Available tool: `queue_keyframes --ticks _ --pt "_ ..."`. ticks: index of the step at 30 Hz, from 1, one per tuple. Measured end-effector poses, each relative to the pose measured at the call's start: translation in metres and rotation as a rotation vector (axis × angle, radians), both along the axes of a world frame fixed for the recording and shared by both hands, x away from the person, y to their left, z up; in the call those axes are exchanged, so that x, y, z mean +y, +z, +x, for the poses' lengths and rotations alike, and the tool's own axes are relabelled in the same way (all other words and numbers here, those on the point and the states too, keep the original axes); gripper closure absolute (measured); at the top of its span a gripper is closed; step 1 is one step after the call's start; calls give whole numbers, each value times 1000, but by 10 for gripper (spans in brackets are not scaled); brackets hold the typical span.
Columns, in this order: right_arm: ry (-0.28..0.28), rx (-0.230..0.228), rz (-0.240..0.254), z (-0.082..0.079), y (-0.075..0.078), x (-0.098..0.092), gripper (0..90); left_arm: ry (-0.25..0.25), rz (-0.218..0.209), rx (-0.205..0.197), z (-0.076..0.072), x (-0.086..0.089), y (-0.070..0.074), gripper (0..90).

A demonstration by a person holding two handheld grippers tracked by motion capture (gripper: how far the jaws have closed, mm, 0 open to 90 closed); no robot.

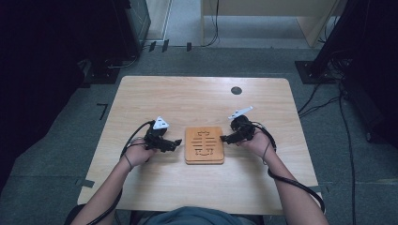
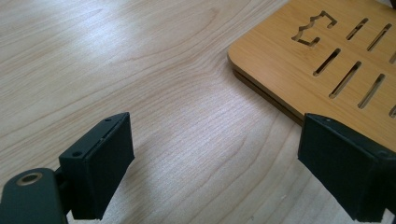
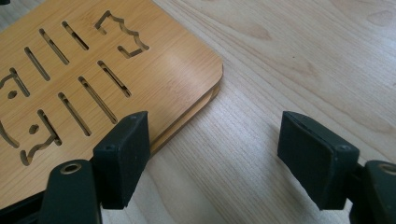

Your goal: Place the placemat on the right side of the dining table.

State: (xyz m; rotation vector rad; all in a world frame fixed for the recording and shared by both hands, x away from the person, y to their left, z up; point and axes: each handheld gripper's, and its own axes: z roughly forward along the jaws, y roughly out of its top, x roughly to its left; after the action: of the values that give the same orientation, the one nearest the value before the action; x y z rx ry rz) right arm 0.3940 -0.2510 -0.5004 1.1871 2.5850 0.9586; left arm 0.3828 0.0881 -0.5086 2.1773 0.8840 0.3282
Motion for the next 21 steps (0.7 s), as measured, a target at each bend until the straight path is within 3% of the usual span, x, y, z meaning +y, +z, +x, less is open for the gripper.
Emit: queue_keyframes --ticks 21 --pt "10 -5 7 3 -1 20 222 14 -8 -5 -3 4 3 97"
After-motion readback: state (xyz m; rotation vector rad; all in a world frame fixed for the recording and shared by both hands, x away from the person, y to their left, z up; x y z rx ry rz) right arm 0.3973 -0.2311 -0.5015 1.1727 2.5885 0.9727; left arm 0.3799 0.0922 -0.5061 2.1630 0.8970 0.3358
